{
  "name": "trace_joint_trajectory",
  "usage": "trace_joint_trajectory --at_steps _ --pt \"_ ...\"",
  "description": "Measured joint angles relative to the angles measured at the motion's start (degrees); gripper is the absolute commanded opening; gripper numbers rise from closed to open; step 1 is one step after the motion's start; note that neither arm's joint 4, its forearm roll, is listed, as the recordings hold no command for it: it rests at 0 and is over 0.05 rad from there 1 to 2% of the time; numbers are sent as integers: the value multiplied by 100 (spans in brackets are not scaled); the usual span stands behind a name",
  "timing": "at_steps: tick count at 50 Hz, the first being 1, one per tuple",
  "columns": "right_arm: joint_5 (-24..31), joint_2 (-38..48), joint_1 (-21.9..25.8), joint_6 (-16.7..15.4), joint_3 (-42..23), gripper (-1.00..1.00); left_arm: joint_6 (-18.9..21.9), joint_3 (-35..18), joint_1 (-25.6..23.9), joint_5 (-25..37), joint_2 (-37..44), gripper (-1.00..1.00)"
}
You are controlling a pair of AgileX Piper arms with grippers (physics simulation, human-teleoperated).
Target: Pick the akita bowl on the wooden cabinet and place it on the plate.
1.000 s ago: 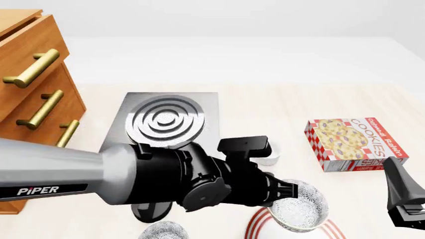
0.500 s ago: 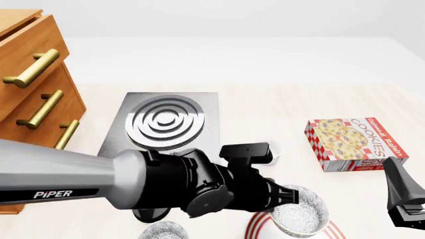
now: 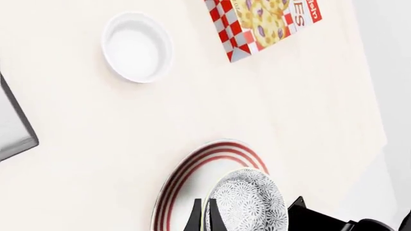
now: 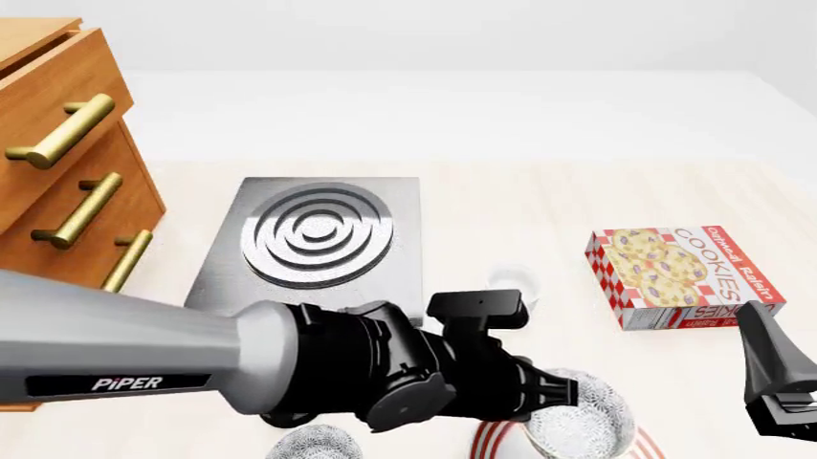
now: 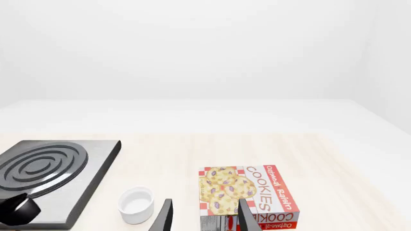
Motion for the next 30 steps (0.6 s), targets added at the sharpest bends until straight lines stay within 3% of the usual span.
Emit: trace_joint_trajectory --at_steps 30 --pt "0 0 0 0 0 100 -127 40 -130 -158 171 -100"
